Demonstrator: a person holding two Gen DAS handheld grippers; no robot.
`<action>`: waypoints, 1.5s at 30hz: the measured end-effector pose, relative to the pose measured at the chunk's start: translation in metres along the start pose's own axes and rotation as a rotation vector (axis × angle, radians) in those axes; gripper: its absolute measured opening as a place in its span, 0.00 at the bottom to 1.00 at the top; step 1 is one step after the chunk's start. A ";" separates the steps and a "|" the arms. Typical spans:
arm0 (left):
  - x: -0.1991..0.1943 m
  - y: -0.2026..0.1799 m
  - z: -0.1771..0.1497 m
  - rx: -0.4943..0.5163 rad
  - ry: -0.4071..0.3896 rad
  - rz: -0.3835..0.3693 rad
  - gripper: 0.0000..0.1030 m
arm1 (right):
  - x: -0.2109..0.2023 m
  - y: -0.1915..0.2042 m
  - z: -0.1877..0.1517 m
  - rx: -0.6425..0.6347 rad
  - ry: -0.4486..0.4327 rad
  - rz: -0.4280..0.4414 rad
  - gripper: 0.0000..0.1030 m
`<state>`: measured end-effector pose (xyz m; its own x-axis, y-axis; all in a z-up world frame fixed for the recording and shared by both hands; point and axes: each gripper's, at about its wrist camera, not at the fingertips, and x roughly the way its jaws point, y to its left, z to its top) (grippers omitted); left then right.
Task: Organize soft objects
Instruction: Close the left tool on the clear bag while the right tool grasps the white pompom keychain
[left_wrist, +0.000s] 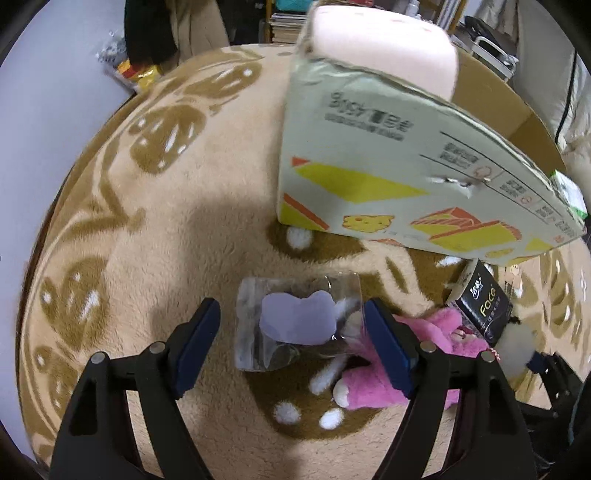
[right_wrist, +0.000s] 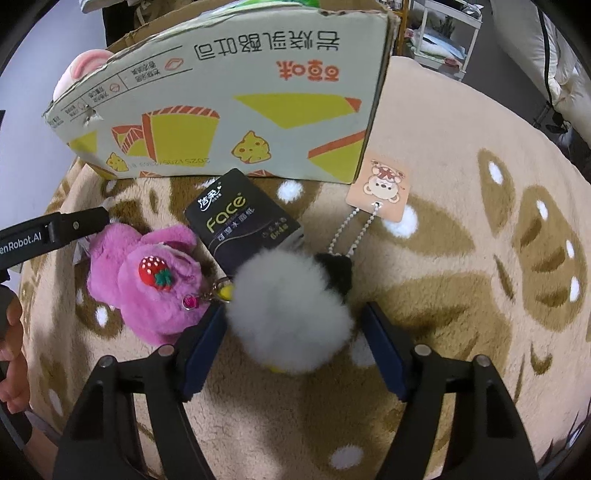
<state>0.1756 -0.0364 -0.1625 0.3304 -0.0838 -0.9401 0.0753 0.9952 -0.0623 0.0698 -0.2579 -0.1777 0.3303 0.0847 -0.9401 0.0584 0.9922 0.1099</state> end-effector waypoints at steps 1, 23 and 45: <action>0.001 -0.001 0.000 0.000 0.002 0.001 0.77 | 0.000 0.001 0.000 0.001 0.000 0.001 0.77; 0.038 0.037 0.030 -0.097 0.120 -0.126 0.85 | 0.017 0.006 0.017 -0.013 0.004 -0.002 0.76; 0.055 0.043 0.027 -0.116 0.151 -0.218 0.74 | 0.020 0.011 0.023 -0.034 0.011 -0.006 0.76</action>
<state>0.2222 -0.0001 -0.2081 0.1737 -0.2971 -0.9389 0.0184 0.9542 -0.2985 0.0985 -0.2474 -0.1875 0.3192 0.0801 -0.9443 0.0278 0.9952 0.0938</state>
